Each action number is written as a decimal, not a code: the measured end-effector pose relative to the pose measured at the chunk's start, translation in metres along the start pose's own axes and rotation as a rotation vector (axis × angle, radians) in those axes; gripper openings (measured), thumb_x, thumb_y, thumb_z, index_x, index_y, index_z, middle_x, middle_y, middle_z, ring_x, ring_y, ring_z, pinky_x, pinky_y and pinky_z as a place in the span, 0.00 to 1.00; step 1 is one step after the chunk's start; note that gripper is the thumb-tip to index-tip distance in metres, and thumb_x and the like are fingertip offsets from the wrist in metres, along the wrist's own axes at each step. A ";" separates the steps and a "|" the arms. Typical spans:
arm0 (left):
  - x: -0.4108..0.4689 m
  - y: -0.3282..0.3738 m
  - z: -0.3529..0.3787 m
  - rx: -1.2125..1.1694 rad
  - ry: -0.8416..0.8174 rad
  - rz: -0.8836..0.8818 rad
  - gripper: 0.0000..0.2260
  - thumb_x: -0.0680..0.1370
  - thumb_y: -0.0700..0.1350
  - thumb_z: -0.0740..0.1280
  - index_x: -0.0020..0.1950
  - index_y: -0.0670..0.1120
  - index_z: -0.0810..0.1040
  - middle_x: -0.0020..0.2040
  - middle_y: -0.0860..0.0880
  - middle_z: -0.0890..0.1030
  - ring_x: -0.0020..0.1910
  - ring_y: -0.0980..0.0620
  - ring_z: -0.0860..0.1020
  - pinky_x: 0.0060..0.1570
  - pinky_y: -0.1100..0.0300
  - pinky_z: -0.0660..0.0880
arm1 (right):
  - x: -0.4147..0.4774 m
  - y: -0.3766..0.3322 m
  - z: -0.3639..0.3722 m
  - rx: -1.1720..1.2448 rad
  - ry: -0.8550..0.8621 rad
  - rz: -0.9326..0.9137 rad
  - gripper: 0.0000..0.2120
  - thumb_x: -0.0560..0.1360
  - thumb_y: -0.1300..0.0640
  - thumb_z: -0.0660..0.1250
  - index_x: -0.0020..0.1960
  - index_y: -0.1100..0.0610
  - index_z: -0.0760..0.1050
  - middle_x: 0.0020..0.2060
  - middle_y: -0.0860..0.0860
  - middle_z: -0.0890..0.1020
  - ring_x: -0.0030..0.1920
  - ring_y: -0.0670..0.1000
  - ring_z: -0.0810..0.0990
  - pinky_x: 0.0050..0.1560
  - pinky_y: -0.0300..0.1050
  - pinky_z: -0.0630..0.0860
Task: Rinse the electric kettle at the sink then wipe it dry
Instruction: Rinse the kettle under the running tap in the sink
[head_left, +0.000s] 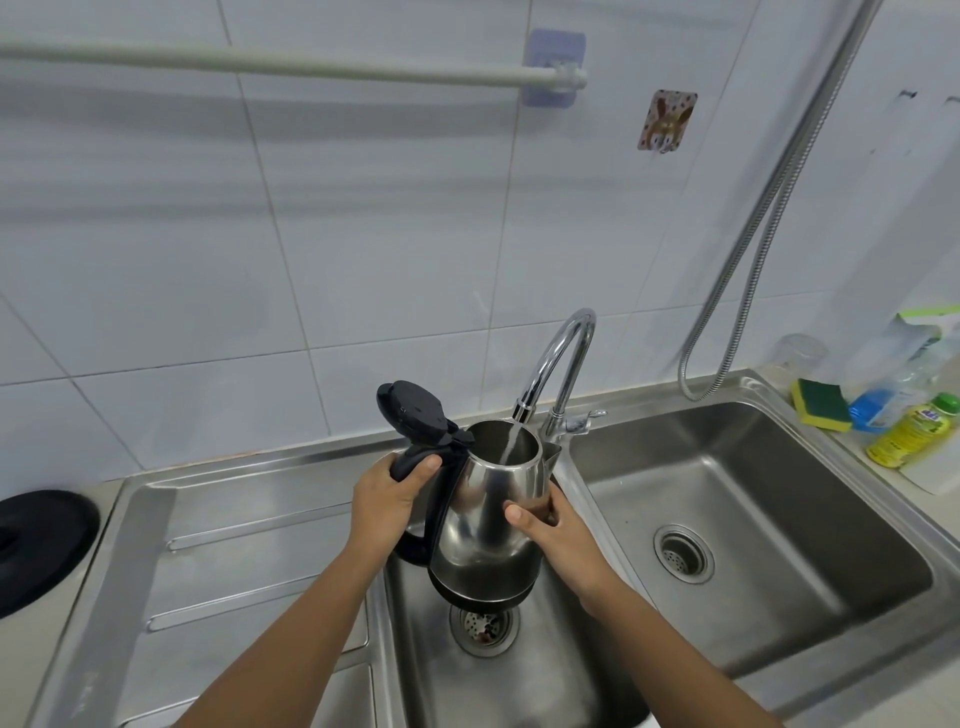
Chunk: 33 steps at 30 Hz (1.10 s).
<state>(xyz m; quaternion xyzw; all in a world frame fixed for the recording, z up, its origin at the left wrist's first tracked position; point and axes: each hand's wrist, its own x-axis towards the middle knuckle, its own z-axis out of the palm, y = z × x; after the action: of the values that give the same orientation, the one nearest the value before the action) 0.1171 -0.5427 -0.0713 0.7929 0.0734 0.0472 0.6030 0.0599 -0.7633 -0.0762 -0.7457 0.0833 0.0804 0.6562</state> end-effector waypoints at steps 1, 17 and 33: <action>0.000 0.000 0.001 0.000 0.001 -0.001 0.09 0.74 0.56 0.71 0.38 0.53 0.78 0.33 0.54 0.80 0.36 0.54 0.78 0.35 0.62 0.68 | 0.000 0.000 0.000 -0.005 0.001 0.001 0.31 0.64 0.36 0.77 0.64 0.38 0.73 0.53 0.34 0.84 0.53 0.31 0.80 0.44 0.22 0.74; 0.001 -0.003 0.002 0.026 0.012 0.008 0.13 0.74 0.57 0.71 0.36 0.50 0.77 0.32 0.51 0.79 0.34 0.51 0.77 0.36 0.57 0.71 | 0.000 0.001 -0.002 0.030 0.001 0.009 0.29 0.64 0.39 0.77 0.64 0.38 0.74 0.53 0.38 0.85 0.53 0.34 0.81 0.44 0.23 0.74; 0.003 -0.006 0.004 0.015 0.019 0.005 0.14 0.74 0.57 0.71 0.36 0.49 0.77 0.32 0.50 0.79 0.34 0.49 0.77 0.37 0.55 0.72 | 0.000 0.000 -0.005 0.048 -0.024 0.003 0.29 0.67 0.42 0.76 0.67 0.42 0.74 0.56 0.38 0.84 0.56 0.36 0.81 0.47 0.27 0.76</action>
<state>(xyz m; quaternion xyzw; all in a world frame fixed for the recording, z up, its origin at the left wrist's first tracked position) 0.1205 -0.5446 -0.0784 0.7973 0.0776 0.0559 0.5960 0.0597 -0.7682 -0.0751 -0.7285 0.0787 0.0884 0.6748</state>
